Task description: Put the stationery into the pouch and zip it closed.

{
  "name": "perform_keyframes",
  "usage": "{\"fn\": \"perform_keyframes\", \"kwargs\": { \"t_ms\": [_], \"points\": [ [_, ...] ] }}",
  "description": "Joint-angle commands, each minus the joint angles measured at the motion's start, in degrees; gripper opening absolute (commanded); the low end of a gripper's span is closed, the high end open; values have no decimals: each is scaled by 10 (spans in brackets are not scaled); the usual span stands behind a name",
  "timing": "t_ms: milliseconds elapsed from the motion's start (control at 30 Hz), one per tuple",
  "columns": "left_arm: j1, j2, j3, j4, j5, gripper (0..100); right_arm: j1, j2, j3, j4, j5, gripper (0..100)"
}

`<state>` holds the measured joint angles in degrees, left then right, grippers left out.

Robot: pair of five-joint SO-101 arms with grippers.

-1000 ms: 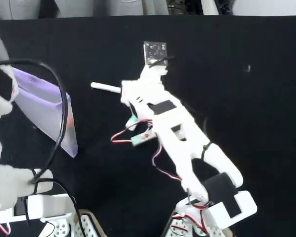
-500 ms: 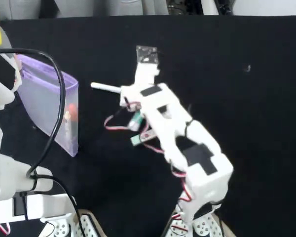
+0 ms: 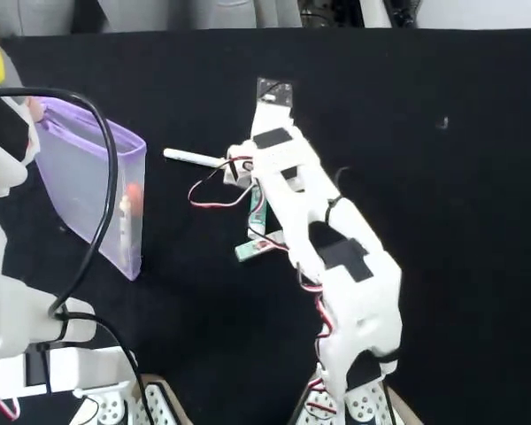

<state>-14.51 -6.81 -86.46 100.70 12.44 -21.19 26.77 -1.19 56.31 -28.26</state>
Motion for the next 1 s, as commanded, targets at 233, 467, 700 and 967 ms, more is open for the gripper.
{"fn": "perform_keyframes", "kwargs": {
  "t_ms": [233,467,700,967],
  "points": [
    [-6,-4,4,3,5,29,6,78,-138,75,44,146],
    [-6,-4,4,3,6,29,3,82,-175,111,73,31],
    [-6,-4,4,3,7,29,6,77,-178,108,97,11],
    [-1,-4,-1,3,10,29,8,-82,-204,86,149,11]
  ]
}}
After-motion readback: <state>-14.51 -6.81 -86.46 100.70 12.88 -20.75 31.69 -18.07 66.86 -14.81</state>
